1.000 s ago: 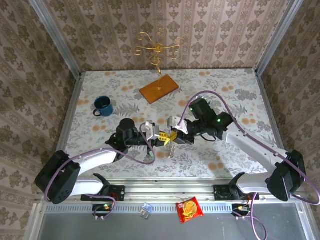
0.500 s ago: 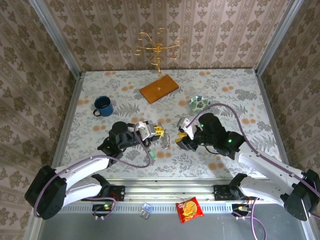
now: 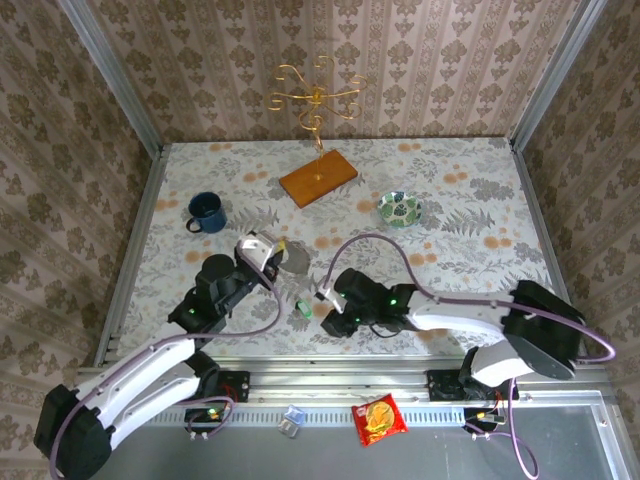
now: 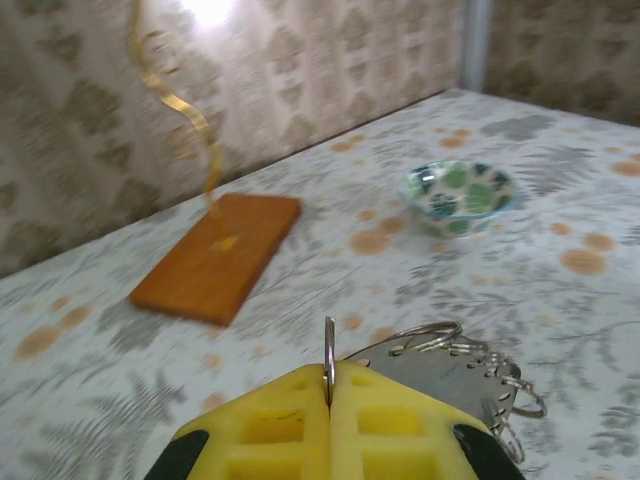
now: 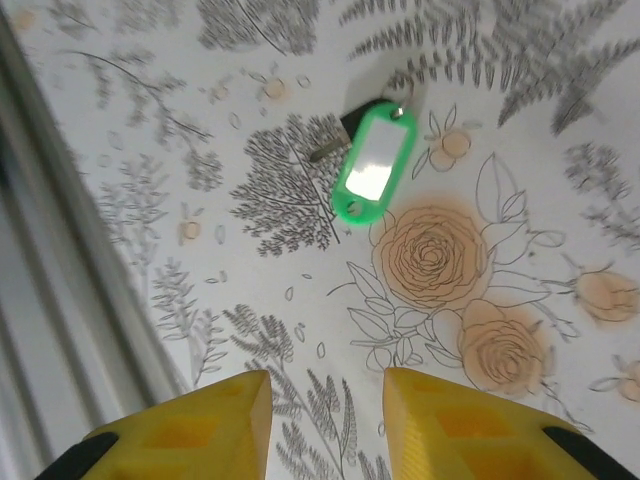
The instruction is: Put the keys on the keyring
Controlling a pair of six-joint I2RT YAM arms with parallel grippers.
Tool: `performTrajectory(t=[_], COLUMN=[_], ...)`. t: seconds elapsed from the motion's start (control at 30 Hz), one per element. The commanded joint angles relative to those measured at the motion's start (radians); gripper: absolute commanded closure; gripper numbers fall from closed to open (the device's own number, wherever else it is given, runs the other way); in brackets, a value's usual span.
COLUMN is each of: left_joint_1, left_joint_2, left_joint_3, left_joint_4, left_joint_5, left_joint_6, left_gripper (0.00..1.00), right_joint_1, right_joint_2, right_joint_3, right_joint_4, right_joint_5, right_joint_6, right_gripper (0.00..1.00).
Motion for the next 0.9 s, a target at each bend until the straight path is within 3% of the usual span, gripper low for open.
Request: performTrajectory(t=[0.0,0.3,0.87], left_joint_1=[0.027,0.108,0.117], left_joint_2=[-0.063,-0.18,-0.22], left_joint_3=[0.007,0.012,0.037], left_joint_4=[-0.105,-0.265,-0.347], left_joint_5=[-0.186,-0.239,-0.2], left_joint_6=[-0.109,-0.196,-0.165], left_gripper=[1.0,1.0,1.0], right_joint_1=[0.006,-0.036,-0.109], right_joint_2=[0.092,0.29,0.487], right_joint_3=[0.075,0.258,0.475], right_joint_4=[0.067,0.005,-0.119], right_joint_5=[0.072,-0.017,-0.171], right_joint_6=[0.094,0.157,0.201], right_gripper=[0.63,0.6,0.65])
